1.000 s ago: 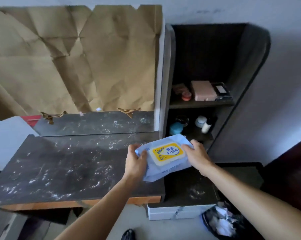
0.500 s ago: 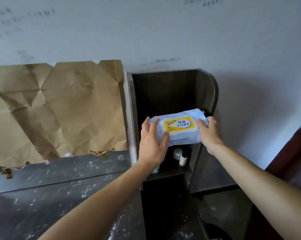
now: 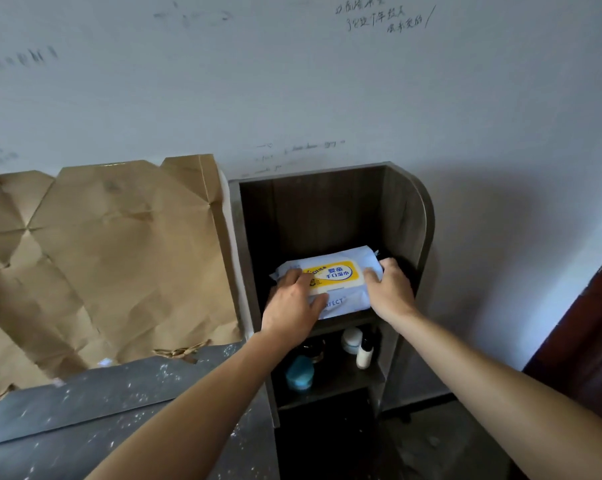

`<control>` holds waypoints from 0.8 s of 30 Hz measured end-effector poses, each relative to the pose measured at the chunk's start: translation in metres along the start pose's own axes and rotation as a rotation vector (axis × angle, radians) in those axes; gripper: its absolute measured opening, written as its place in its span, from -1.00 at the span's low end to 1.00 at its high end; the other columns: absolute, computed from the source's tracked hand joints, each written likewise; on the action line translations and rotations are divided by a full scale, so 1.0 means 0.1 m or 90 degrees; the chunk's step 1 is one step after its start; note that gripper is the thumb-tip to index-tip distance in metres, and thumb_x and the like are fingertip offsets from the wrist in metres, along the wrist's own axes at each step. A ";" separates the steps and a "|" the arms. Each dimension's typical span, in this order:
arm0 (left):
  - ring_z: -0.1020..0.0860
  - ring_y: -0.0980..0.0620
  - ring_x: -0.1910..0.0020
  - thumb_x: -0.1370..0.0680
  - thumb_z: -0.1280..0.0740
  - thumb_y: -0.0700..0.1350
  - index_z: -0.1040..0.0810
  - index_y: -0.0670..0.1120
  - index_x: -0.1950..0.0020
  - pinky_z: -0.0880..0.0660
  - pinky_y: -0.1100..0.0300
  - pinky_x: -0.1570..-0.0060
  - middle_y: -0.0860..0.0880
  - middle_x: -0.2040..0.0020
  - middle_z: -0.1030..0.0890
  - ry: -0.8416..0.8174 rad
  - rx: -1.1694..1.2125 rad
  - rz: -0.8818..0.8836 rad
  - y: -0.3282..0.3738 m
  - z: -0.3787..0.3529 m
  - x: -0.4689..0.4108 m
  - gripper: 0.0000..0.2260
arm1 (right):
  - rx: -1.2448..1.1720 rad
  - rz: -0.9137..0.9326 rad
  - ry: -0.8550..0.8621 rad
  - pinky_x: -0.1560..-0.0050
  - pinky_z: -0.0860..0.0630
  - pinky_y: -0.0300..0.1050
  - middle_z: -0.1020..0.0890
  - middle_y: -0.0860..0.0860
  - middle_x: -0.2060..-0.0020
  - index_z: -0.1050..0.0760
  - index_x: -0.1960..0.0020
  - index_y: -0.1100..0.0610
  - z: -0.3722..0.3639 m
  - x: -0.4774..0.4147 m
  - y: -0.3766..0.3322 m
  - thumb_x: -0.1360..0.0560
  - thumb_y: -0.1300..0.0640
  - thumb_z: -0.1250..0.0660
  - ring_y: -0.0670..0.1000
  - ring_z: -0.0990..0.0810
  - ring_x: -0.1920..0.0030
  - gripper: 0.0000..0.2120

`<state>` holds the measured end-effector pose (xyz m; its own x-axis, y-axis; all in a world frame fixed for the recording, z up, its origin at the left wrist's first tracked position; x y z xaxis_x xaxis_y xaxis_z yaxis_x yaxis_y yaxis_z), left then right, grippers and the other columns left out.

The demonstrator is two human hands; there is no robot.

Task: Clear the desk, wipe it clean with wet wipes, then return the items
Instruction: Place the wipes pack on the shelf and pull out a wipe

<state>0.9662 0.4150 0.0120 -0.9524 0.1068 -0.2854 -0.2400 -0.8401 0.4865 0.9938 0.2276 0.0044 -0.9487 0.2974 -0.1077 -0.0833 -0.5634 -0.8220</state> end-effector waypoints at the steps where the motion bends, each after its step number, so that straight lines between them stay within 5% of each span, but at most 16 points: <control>1: -0.38 -0.09 -0.33 -0.54 -0.31 0.06 -0.41 -0.12 -0.37 -0.32 0.07 -0.30 -0.06 -0.36 -0.39 -0.001 0.001 0.004 -0.02 -0.01 -0.01 -0.54 | 0.037 0.045 -0.010 0.06 -0.47 -0.01 -0.58 0.10 0.03 -0.39 -0.13 0.17 0.03 0.03 -0.01 -0.55 0.04 -0.23 0.17 -0.56 0.00 -0.76; 4: -0.39 -0.06 -0.33 -0.53 -0.33 0.06 -0.45 -0.10 -0.36 -0.30 0.10 -0.30 -0.05 -0.37 -0.41 0.012 0.000 0.011 -0.04 0.00 -0.02 -0.55 | 0.120 0.252 0.006 -0.16 -0.42 0.01 -0.50 0.08 -0.22 -0.35 -0.33 0.15 0.13 0.16 -0.09 -0.49 0.12 -0.34 0.12 -0.46 -0.21 -0.56; 7: -0.48 -0.07 -0.24 -0.53 -0.34 0.05 -0.51 -0.12 -0.30 -0.36 0.12 -0.19 -0.08 -0.27 -0.51 0.038 0.015 0.019 -0.03 0.02 -0.03 -0.60 | 0.192 0.425 -0.024 -0.23 -0.36 0.00 -0.45 0.09 -0.31 -0.47 -0.26 0.16 0.16 0.18 -0.28 -0.46 0.11 -0.40 0.10 -0.37 -0.33 -0.61; 11: -0.56 -0.09 -0.08 -0.54 -0.33 0.06 -0.56 -0.11 -0.23 -0.40 0.15 -0.02 -0.09 -0.13 -0.60 0.068 0.021 0.043 -0.02 0.04 -0.04 -0.65 | 0.209 0.414 -0.165 -0.23 -0.35 -0.10 -0.44 0.02 -0.33 -0.43 -0.33 0.12 0.06 0.02 -0.41 -0.46 -0.02 -0.39 0.04 -0.41 -0.30 -0.52; 16: -0.58 -0.13 -0.08 -0.57 -0.28 0.06 -0.56 -0.10 -0.22 -0.45 0.07 -0.03 -0.12 -0.14 -0.61 0.083 -0.020 0.046 0.01 0.03 -0.07 -0.67 | 0.233 0.410 -0.177 -0.06 -0.50 -0.07 -0.60 0.01 -0.14 -0.50 -0.28 0.06 0.04 -0.08 -0.41 -0.45 -0.14 -0.37 0.05 -0.56 -0.09 -0.53; 24: -0.56 -0.21 -0.10 -0.51 -0.36 0.08 -0.42 -0.15 -0.29 -0.49 0.02 -0.01 -0.18 -0.11 -0.63 0.120 0.058 0.128 -0.06 0.05 -0.01 -0.55 | 0.378 0.431 -0.232 0.21 -0.45 -0.10 -0.65 0.00 0.09 -0.60 -0.10 -0.06 0.07 -0.23 -0.61 -0.48 -0.29 -0.22 0.09 -0.60 0.07 -0.61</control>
<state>0.9681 0.4222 0.0135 -0.9327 -0.1648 -0.3210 -0.0746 -0.7823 0.6184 1.0184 0.2496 0.0612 -0.8807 -0.4328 -0.1923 0.4687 -0.8548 -0.2226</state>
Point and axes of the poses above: each hand's wrist, its own x-axis away from the middle knuckle, its own z-axis out of the back of the hand, y = z × x, the point moved 5 cm from there along -x, towards the middle knuckle
